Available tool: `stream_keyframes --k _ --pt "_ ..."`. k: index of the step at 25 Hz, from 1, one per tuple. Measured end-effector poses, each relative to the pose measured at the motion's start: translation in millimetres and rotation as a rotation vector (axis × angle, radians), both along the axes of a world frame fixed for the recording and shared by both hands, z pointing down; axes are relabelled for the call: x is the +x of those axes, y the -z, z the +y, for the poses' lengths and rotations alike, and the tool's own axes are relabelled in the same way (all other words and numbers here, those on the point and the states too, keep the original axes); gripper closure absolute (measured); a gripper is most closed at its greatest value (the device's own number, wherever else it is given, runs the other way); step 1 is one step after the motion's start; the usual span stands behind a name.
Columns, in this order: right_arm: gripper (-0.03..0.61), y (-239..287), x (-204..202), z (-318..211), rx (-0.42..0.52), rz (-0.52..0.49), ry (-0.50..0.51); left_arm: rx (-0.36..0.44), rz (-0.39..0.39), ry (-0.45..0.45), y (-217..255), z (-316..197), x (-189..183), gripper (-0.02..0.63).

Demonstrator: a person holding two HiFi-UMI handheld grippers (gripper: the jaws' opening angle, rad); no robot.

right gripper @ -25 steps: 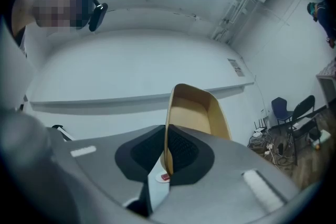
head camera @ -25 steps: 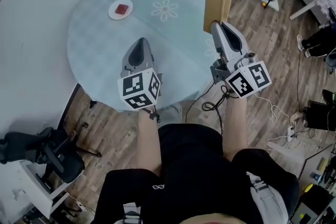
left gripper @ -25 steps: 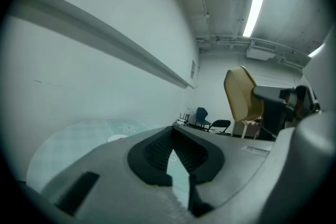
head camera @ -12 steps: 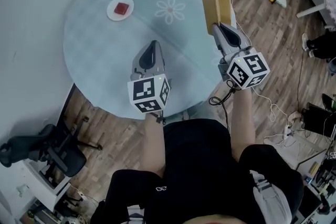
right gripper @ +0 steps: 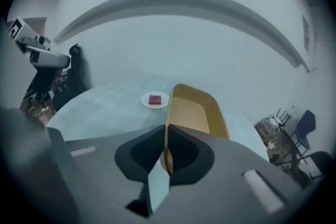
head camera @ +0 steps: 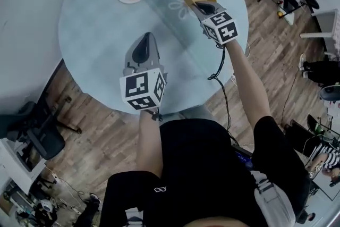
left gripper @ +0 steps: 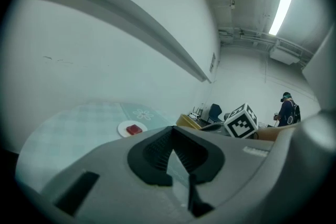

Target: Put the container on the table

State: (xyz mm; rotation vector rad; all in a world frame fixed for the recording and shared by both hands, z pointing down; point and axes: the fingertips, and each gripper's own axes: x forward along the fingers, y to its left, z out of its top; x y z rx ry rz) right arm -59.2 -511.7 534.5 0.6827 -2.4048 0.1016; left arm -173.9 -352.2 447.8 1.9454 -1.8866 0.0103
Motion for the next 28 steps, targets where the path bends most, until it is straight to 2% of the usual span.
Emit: stream_keyframes --k 6,10,13,16,17,19,21,22,24,26,28 --pt "0.549 -78.0 -27.0 -31.3 -0.077 0.261 0.053 -0.058 0.013 0.069 -17.3 6.7 -37.6 0.615" --pt "0.548 -110.2 -32.1 -31.2 -0.114 0.348 0.022 -0.076 0.008 0.11 -22.9 11.3 -60.0 0.615" --pt "0.545 -115.9 -38.4 -27.6 -0.098 0.377 0.029 -0.082 0.011 0.119 -26.4 12.7 -72.8 0.615" --pt "0.474 -96.6 -40.7 -20.9 -0.107 0.294 0.027 -0.097 0.012 0.108 -29.4 10.8 -69.9 0.615" --pt "0.482 -77.9 -41.1 -18.6 -0.083 0.258 0.027 -0.097 0.001 0.1 -25.8 8.8 -66.6 0.615" --pt "0.502 -15.9 -42.2 -16.3 0.033 0.142 0.016 -0.076 -0.043 0.077 -9.1 0.5 -59.1 0.615" --pt "0.543 62.6 -35.3 -12.7 0.18 -0.016 -0.021 -0.029 -0.08 0.053 15.0 -10.7 -49.5 0.615" --pt "0.56 98.3 -24.6 -8.7 0.244 -0.078 -0.05 0.001 -0.086 0.041 28.4 -15.2 -42.5 0.615" --pt "0.568 151.9 9.7 3.1 0.339 -0.133 -0.12 0.069 -0.087 0.015 57.6 -21.0 -24.0 0.615" --pt "0.568 185.5 52.7 18.9 0.395 -0.164 -0.208 0.139 -0.102 -0.012 85.7 -24.3 -3.7 0.615" --pt "0.568 211.3 97.1 38.7 0.408 -0.307 -0.306 0.189 -0.132 -0.035 104.9 -25.5 16.7 0.615"
